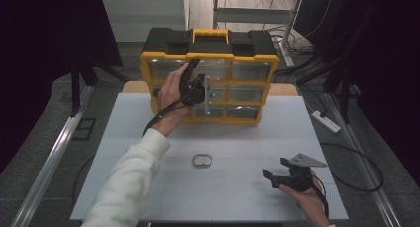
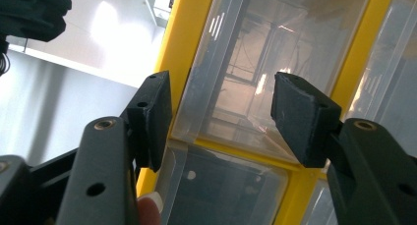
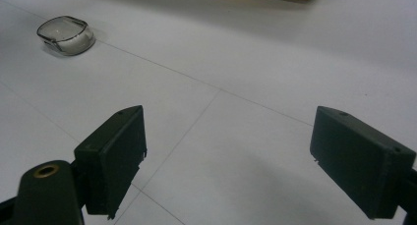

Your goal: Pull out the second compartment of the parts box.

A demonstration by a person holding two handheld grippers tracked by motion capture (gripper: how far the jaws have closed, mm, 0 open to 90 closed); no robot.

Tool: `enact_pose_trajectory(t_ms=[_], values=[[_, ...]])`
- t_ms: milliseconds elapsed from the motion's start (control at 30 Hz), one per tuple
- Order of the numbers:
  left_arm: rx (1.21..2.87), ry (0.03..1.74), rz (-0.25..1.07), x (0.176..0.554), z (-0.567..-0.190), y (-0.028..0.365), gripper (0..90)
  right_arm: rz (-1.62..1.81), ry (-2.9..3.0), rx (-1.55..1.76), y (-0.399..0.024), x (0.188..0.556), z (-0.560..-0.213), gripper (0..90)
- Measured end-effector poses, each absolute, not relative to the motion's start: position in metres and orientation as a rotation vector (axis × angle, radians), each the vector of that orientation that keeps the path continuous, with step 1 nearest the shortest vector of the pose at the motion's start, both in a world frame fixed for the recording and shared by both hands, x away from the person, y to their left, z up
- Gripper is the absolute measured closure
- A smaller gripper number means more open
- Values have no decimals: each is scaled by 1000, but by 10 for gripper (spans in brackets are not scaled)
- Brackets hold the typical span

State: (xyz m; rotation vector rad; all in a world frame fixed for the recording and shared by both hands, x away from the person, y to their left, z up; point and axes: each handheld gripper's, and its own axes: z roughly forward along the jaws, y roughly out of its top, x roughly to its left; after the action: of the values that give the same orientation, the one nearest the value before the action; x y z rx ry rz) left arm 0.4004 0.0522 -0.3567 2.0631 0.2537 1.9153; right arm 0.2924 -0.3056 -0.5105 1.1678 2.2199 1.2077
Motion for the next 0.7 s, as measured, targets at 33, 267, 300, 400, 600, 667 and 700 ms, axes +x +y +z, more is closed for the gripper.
enact_pose_trajectory(t_ms=[33,267,300,400,600,667,700], values=[[2062,252,1917,400,-357,52,433,1208,2220,1167,-306,292,-511,133],[2054,249,1932,401,-356,52,464,1208,2220,1168,-306,292,-510,133],[2053,249,1936,401,-356,52,470,1208,2219,1167,-306,292,-510,133],[2053,246,1942,401,-356,51,487,1208,2220,1168,-306,292,-510,133],[2043,243,1962,401,-356,51,531,1207,2220,1167,-306,293,-511,133],[2043,241,1963,401,-356,51,550,1207,2220,1167,-306,293,-510,133],[2040,242,1965,401,-356,51,550,1207,2220,1168,-306,293,-511,134]])
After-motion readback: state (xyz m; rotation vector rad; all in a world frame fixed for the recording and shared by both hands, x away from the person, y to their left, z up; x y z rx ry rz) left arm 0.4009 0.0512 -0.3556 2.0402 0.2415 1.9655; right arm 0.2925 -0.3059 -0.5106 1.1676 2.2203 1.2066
